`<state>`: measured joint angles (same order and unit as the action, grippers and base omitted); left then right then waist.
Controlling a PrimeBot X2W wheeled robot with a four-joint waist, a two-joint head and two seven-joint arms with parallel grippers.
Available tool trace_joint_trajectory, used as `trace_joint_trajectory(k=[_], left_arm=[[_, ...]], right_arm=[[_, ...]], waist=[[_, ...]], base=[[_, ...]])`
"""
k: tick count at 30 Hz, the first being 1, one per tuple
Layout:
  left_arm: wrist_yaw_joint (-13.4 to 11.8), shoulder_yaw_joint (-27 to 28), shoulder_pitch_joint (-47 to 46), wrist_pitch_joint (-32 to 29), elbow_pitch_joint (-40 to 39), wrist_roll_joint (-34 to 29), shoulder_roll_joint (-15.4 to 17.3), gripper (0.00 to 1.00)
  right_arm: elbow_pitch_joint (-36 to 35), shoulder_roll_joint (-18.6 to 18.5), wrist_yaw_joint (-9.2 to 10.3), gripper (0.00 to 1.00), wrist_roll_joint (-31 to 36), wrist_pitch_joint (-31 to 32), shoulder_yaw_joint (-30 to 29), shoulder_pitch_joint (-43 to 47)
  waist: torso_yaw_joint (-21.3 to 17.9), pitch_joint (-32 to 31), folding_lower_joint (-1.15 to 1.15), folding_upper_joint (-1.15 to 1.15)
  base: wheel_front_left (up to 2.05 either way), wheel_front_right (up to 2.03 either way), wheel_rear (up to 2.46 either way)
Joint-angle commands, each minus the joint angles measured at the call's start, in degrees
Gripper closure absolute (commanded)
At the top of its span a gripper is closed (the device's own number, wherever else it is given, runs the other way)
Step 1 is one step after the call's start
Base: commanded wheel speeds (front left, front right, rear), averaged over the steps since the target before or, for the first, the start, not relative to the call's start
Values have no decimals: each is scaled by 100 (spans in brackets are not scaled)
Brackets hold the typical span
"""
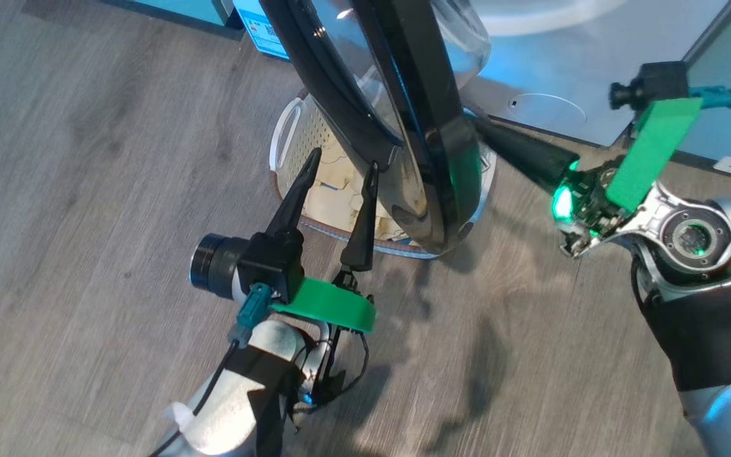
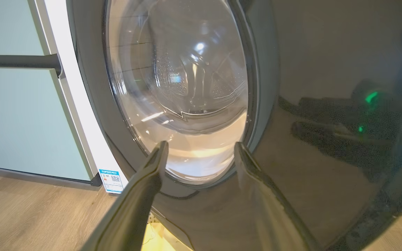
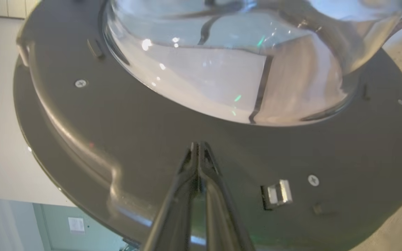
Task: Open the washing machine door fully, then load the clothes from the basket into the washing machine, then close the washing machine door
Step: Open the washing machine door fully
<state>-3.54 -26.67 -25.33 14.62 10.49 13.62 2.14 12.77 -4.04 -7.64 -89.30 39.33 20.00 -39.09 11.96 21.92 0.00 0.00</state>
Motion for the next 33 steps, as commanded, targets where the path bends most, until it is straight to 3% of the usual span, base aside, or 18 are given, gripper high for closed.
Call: trace_joint_trajectory(k=[1, 7, 8, 9, 10, 19, 28, 33], left_arm=[[-2, 194, 47, 38, -158, -64, 74, 0], [0, 251, 79, 38, -143, -92, 74, 0], [6, 284, 90, 38, -131, -114, 74, 0], [9, 300, 97, 38, -122, -136, 74, 0], [11, 319, 106, 38, -117, -149, 74, 0], [39, 546, 258, 38, -73, -226, 74, 0], [69, 719, 394, 38, -26, -280, 74, 0], [108, 827, 494, 38, 28, -324, 74, 0]], right_arm=[[-171, 116, 15, 100, -14, -163, -33, 22], [-184, 115, 15, 100, 138, -1093, -566, 126], [-244, 108, 15, 26, 231, -1454, -792, 180], [-289, 84, 15, 4, 295, -1617, -895, 221], [-324, 62, 15, 0, 350, -1781, -1004, 273], [-682, -328, 15, 0, 1425, -3156, -1563, 870], [-689, -735, 15, 0, 3050, -4508, -1767, 1488], [-541, -930, 15, 0, 4389, -5127, -1916, 1838]], waist=[[-7, -20, 0, 0], [-82, -58, 0, 0], [-127, -74, 0, 0], [-150, -86, 0, 0], [-173, -96, 0, 0], [-461, -253, 0, 0], [-700, -443, 0, 0], [-825, -585, 0, 0]], base=[[0, 0, 0], [0, 0, 0], [0, 0, 0], [0, 0, 0], [0, 0, 0], [0, 0, 0], [0, 0, 0], [0, 0, 0]])
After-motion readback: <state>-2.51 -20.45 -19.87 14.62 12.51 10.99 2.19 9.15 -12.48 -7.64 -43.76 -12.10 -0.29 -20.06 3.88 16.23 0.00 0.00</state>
